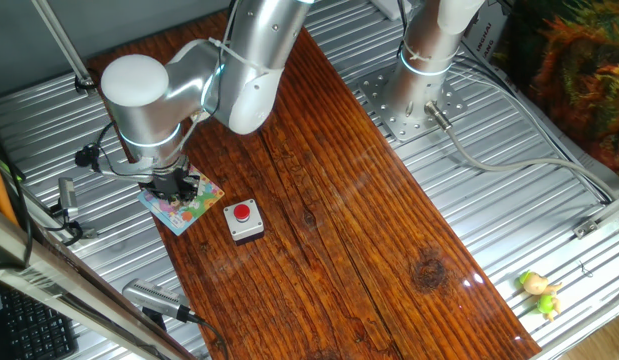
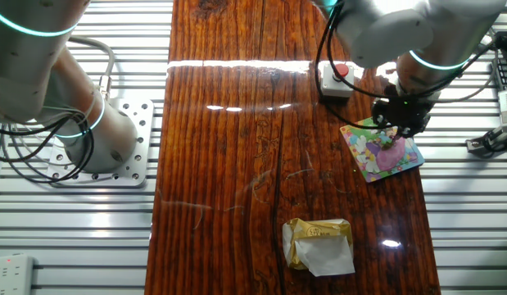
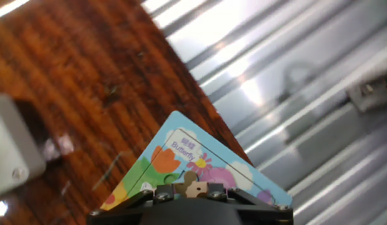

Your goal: Assemble one piece of a puzzle

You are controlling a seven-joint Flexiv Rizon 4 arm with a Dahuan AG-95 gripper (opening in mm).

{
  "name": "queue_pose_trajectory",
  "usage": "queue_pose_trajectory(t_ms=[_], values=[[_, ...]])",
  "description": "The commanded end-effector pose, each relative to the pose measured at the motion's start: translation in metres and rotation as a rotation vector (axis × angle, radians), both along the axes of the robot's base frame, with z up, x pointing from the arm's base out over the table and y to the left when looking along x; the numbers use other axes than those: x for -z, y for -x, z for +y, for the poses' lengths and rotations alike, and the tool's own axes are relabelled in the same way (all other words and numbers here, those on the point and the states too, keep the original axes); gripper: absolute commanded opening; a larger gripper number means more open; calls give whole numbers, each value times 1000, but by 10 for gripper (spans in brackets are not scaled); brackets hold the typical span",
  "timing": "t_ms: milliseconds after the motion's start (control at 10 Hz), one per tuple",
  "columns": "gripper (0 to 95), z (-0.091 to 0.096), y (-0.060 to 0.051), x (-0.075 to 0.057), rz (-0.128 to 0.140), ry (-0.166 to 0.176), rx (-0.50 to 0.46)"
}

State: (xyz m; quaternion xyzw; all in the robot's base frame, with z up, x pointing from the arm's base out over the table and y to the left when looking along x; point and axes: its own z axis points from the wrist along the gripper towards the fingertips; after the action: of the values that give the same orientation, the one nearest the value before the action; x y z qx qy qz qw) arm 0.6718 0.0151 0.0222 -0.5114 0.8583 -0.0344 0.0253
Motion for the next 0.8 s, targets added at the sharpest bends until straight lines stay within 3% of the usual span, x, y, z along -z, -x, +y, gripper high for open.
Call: queue_pose_trajectory(t_ms=[100, 800], values=[[0, 0, -1, 1, -5, -5, -126], [0, 3, -4, 4, -5, -22, -300]])
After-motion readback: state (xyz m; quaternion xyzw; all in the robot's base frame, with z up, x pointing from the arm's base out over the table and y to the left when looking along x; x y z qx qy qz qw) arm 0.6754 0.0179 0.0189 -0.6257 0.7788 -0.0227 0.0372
